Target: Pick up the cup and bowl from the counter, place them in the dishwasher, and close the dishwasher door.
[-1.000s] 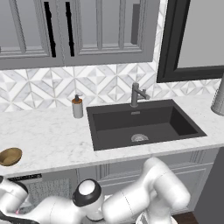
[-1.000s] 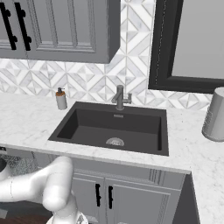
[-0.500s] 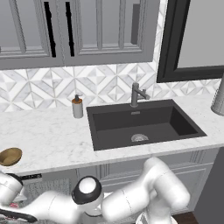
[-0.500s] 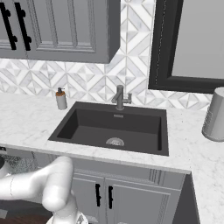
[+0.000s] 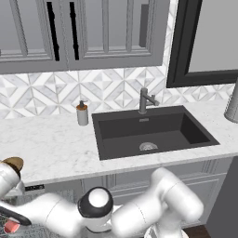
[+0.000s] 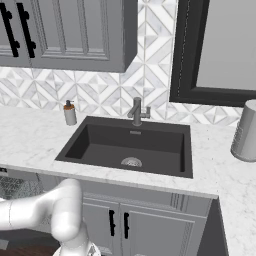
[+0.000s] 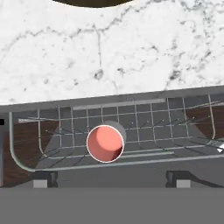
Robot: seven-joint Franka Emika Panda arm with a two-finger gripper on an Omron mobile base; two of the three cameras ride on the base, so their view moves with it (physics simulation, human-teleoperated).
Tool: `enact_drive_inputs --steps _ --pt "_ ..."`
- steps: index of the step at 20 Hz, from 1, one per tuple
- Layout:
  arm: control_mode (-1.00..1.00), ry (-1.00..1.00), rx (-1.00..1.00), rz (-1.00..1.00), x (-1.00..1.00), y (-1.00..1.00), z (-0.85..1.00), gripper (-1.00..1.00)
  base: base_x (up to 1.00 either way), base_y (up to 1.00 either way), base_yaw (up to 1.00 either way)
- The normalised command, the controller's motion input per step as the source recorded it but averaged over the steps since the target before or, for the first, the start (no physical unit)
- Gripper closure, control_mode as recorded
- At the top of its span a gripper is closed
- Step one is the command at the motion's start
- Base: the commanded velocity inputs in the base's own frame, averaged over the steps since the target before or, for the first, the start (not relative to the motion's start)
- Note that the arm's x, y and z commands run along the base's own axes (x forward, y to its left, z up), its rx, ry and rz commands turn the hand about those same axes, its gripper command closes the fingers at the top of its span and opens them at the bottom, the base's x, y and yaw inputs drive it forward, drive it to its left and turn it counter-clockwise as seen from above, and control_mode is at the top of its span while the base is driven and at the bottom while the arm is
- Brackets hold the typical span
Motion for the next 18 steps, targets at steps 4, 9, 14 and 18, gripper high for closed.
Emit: enact_drive_inputs --steps 4,9,14,18 --pt "-1.0 0.0 0.12 -0.03 0.04 -0.22 0.76 -1.0 0.0 0.0 0.0" --pt "-1.0 0.0 0.05 -0.05 0.29 -0.22 0.62 -1.0 0.0 0.0 0.0" --pt "-1.0 0.0 0.01 -0.05 0.35 -0.06 0.63 -1.0 0.0 0.0 0.0" --pt "-1.0 0.02 0.0 -0.06 0.44 0.0 0.46 -1.0 0.0 0.0 0.0"
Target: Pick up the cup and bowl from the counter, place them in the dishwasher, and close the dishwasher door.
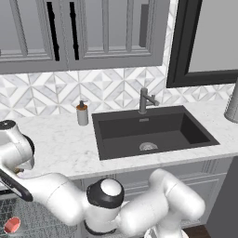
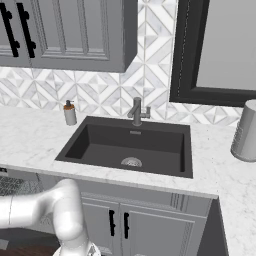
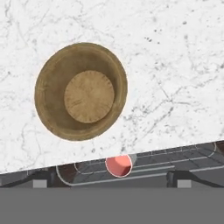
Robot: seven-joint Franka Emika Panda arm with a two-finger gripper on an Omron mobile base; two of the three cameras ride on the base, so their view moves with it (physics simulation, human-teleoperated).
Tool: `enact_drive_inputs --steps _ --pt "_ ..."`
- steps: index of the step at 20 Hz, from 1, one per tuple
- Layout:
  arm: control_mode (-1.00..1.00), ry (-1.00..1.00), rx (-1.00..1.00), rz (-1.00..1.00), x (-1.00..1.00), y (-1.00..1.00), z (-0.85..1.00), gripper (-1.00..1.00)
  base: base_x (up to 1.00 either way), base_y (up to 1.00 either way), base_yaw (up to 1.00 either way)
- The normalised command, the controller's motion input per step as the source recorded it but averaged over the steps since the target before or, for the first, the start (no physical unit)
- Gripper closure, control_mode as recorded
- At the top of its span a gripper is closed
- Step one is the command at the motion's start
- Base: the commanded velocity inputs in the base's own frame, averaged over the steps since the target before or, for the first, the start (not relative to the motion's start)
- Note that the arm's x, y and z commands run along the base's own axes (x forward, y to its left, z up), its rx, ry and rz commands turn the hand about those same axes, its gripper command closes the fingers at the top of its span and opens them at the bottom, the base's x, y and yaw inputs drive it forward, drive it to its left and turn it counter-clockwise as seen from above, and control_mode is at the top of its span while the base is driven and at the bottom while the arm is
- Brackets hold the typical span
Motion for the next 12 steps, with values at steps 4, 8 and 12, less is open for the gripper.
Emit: enact_drive_inputs --steps 4,8,12 --pt "-1.0 0.06 0.0 -0.11 0.57 0.0 0.07 -1.0 0.0 0.0 0.0" --pt "-1.0 0.03 0.03 -0.12 0.62 -0.04 0.0 -1.0 0.0 0.0 0.0" --pt "-1.0 0.03 0.01 -0.07 0.42 0.0 0.0 -1.0 0.0 0.0 0.0"
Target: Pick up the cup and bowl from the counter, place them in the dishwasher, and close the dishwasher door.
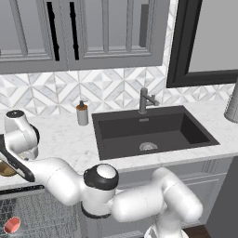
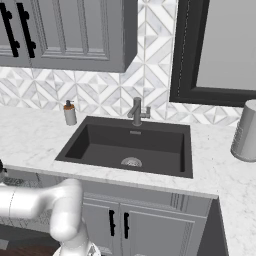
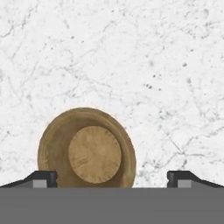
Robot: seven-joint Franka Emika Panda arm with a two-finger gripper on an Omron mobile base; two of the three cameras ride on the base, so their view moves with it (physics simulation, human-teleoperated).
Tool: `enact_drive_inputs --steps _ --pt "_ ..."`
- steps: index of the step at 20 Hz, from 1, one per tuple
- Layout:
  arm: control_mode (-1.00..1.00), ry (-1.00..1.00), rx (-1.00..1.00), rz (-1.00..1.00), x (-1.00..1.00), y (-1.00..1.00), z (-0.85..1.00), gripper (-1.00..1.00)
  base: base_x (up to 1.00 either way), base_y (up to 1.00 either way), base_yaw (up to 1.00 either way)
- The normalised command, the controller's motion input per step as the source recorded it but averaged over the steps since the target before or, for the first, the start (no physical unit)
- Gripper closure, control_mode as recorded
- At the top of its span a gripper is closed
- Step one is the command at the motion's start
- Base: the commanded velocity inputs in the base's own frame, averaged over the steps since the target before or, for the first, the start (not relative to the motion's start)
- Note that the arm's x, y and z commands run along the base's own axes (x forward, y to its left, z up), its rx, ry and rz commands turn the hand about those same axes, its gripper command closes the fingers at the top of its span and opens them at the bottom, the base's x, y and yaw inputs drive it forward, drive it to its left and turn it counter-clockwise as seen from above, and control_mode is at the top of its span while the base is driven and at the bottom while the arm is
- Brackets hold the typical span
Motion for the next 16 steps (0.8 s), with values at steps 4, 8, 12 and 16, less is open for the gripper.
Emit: enact_drive_inputs --steps 4,8,12,16 --pt "-1.0 0.03 0.0 -0.03 0.19 0.03 0.0 -1.0 0.0 0.0 0.0" --pt "-1.0 0.02 0.0 0.0 0.05 0.03 -0.1 -1.0 0.0 0.0 0.0" --pt "-1.0 0.01 0.0 0.0 0.0 -0.02 -0.28 -1.0 0.0 0.0 0.0" --pt "-1.0 0.02 -0.05 0.0 0.0 0.0 -0.46 -1.0 0.0 0.0 0.0"
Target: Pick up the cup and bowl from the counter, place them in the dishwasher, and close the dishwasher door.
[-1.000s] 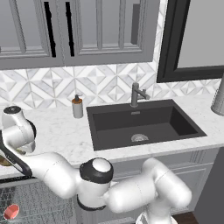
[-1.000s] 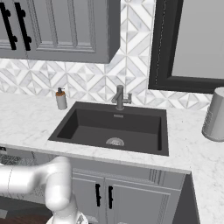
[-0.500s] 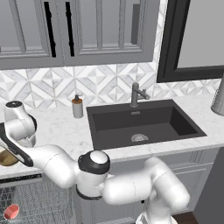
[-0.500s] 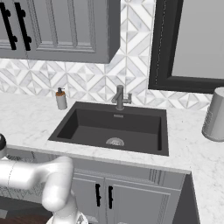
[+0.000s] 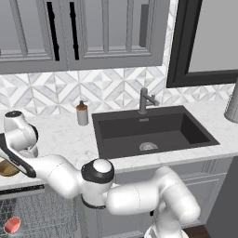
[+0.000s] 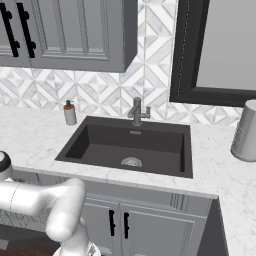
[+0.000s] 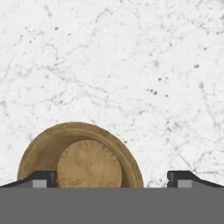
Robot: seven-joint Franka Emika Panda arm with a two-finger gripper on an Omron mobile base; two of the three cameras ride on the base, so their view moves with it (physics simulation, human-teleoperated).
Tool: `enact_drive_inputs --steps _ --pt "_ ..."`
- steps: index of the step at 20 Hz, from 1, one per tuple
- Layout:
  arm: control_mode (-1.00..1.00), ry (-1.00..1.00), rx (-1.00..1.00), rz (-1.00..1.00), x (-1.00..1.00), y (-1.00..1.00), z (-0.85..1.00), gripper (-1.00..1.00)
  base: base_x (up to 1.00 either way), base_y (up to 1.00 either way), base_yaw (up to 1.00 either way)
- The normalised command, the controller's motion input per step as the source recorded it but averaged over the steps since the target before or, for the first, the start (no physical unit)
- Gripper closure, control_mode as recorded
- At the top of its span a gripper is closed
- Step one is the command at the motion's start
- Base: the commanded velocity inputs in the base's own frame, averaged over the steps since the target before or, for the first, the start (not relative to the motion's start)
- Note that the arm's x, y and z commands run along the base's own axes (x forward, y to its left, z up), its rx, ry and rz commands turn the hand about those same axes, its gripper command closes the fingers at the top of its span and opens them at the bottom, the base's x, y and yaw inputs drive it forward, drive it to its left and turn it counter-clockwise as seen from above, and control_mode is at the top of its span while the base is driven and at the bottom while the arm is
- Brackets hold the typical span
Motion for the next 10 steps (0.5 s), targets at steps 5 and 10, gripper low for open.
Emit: enact_drive_inputs --steps 5,10 --pt "-1.0 0.05 -0.12 0.0 -0.02 0.0 -0.44 -1.0 0.0 0.0 0.0" --pt "-1.0 0.06 -0.18 0.01 0.0 0.2 -0.25 -1.0 0.0 0.0 0.0"
